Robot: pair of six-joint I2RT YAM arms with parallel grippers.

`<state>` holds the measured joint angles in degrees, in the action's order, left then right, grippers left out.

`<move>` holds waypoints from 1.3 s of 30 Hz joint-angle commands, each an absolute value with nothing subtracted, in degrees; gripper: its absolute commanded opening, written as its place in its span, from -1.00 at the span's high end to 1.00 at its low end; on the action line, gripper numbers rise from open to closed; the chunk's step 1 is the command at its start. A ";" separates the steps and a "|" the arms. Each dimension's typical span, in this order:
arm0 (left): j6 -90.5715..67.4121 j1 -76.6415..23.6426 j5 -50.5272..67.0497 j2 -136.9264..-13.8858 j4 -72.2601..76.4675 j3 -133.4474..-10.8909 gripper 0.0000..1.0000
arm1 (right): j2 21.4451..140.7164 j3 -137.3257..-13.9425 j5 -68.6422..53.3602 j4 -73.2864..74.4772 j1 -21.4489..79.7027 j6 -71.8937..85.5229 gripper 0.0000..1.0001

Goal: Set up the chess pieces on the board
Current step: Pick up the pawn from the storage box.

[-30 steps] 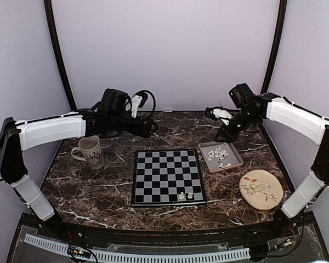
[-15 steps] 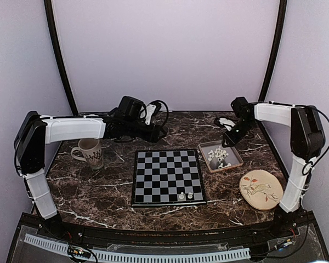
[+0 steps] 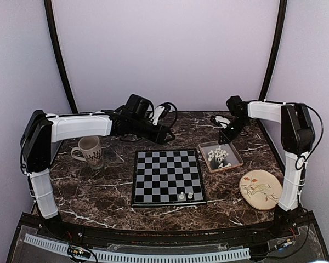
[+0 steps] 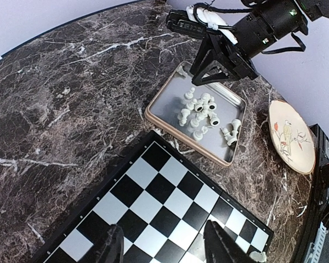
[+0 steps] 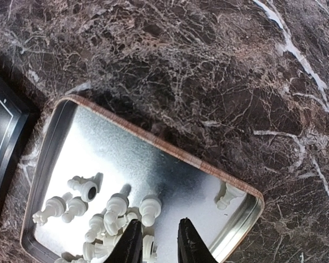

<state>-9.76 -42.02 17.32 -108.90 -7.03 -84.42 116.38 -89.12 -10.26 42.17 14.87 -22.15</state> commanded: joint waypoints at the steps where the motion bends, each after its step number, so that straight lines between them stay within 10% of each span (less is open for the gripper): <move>1: -9.78 -42.40 19.34 -108.81 -9.08 -86.14 -0.02 | 118.64 -91.83 -11.30 42.93 15.00 -21.56 0.54; 39: -10.18 -43.16 17.79 -106.89 -9.34 -82.61 -0.02 | 110.26 -90.97 -13.58 43.34 15.85 -20.44 0.97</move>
<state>-9.69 -42.98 18.52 -108.92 -9.93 -84.38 116.36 -91.68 -10.55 44.10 15.70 -20.82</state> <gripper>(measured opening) 0.508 0.058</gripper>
